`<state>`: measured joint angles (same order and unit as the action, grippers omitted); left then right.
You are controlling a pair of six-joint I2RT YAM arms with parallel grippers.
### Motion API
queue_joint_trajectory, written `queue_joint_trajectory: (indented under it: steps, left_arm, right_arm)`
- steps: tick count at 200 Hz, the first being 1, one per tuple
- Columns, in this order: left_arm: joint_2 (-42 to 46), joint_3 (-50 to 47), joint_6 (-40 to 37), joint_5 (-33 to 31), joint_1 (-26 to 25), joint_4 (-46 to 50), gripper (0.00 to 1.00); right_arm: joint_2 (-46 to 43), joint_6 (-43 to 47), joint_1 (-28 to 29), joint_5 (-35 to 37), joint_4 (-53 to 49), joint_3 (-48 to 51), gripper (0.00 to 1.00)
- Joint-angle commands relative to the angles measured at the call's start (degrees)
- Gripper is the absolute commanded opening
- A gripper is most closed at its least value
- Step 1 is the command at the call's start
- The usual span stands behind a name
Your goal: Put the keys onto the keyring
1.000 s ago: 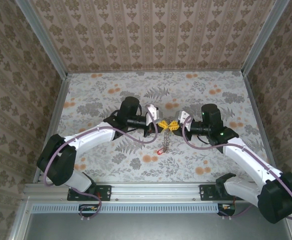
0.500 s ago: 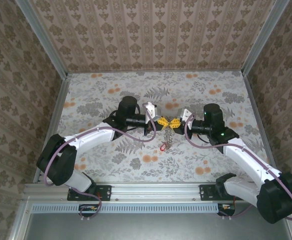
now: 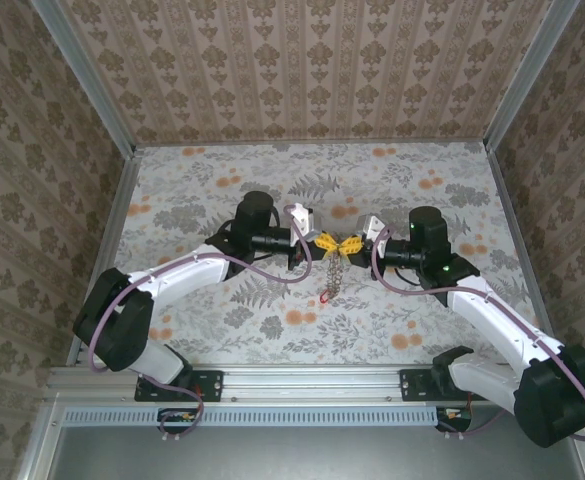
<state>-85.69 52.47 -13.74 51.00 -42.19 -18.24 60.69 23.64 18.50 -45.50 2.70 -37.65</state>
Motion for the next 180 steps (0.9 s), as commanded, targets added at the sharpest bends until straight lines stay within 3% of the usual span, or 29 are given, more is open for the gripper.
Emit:
queue_joint_trajectory:
  steps: [1, 19, 51, 180]
  left_arm:
    - [1.4, 2.7, -3.8, 0.9, -0.7, 5.8, 0.03]
    - [1.3, 3.4, -5.7, -0.2, -0.8, 8.4, 0.12]
    - [0.6, 6.6, -9.9, -2.1, -0.9, 15.8, 0.16]
    - [-2.1, 12.6, -15.8, -4.7, -2.7, 28.1, 0.28]
  right_arm:
    - [-0.2, 1.7, -0.1, 0.3, -2.4, -3.4, 0.00]
    - [-0.1, 4.5, 0.2, 1.2, -7.4, -5.3, 0.00]
    - [0.1, 8.6, 0.9, 2.9, -13.8, -7.8, 0.00]
    - [1.0, 12.7, 1.5, 3.6, -17.8, -10.1, 0.00]
